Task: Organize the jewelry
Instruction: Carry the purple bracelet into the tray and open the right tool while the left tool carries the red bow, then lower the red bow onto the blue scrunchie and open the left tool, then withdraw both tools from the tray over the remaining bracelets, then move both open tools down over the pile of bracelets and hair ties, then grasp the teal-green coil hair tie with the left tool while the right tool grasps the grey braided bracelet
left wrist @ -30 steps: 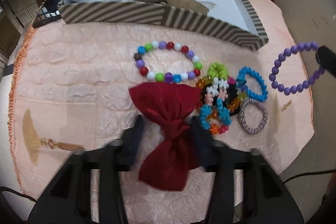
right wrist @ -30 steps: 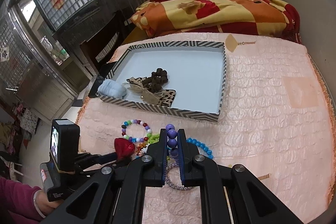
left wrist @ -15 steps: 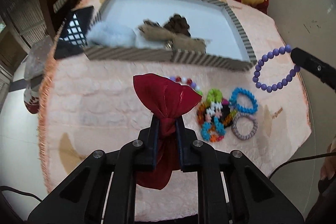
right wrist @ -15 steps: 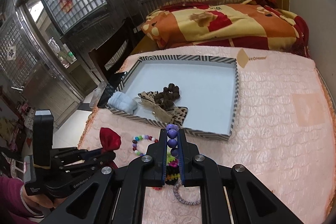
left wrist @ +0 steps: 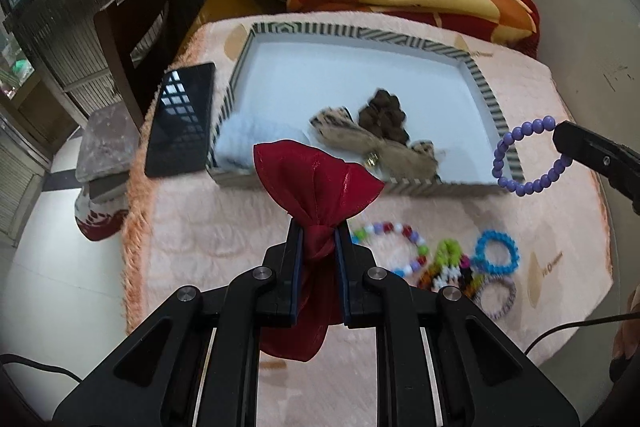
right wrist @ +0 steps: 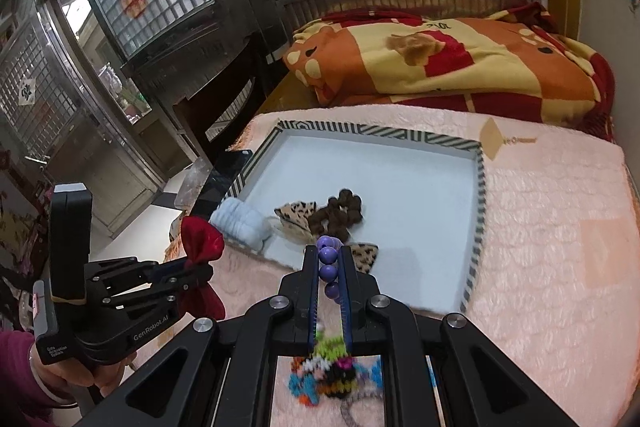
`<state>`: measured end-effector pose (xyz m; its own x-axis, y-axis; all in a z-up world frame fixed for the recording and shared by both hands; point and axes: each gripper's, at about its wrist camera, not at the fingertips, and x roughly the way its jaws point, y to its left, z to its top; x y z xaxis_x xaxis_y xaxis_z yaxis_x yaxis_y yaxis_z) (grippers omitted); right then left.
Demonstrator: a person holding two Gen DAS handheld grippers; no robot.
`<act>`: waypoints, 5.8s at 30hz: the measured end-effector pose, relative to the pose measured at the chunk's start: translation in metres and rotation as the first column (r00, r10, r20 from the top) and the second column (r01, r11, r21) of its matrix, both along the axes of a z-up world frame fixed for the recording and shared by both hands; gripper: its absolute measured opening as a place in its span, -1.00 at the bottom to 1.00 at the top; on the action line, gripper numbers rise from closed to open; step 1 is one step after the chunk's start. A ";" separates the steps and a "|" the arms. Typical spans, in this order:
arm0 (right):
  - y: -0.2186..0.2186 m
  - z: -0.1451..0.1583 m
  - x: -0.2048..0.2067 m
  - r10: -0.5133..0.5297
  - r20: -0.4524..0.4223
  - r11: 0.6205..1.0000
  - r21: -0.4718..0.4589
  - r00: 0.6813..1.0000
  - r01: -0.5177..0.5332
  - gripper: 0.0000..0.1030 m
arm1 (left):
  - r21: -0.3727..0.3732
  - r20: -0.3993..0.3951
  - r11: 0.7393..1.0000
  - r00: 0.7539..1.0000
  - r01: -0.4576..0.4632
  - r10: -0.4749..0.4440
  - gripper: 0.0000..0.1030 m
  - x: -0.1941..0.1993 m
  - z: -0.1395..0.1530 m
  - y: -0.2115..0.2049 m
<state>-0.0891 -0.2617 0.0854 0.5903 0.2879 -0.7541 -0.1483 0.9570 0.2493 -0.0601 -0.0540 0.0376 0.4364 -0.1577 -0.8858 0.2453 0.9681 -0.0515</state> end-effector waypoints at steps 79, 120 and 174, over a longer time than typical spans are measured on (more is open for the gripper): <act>-0.008 -0.052 0.034 -0.251 -0.130 0.967 -0.072 0.959 0.244 -0.17 | 0.072 -0.014 0.995 0.998 -0.062 0.064 0.07 0.065 -0.014 -0.011; -0.045 -0.101 -0.111 -0.235 -0.226 0.972 -0.077 0.945 0.223 0.04 | -0.015 -0.121 1.000 0.993 0.011 -0.013 0.07 -0.055 -0.036 -0.025; -0.029 -0.138 -0.105 -0.235 -0.251 0.968 -0.144 0.939 0.204 -0.81 | -0.127 -0.065 0.990 0.996 0.059 -0.068 -0.91 -0.049 0.004 0.015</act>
<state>-0.1945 -0.2905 -0.0522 0.4042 0.0767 -0.9115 0.1247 0.9826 0.1380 -0.1087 -0.0388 0.0413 0.3609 -0.2944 -0.8849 0.2975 0.9356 -0.1899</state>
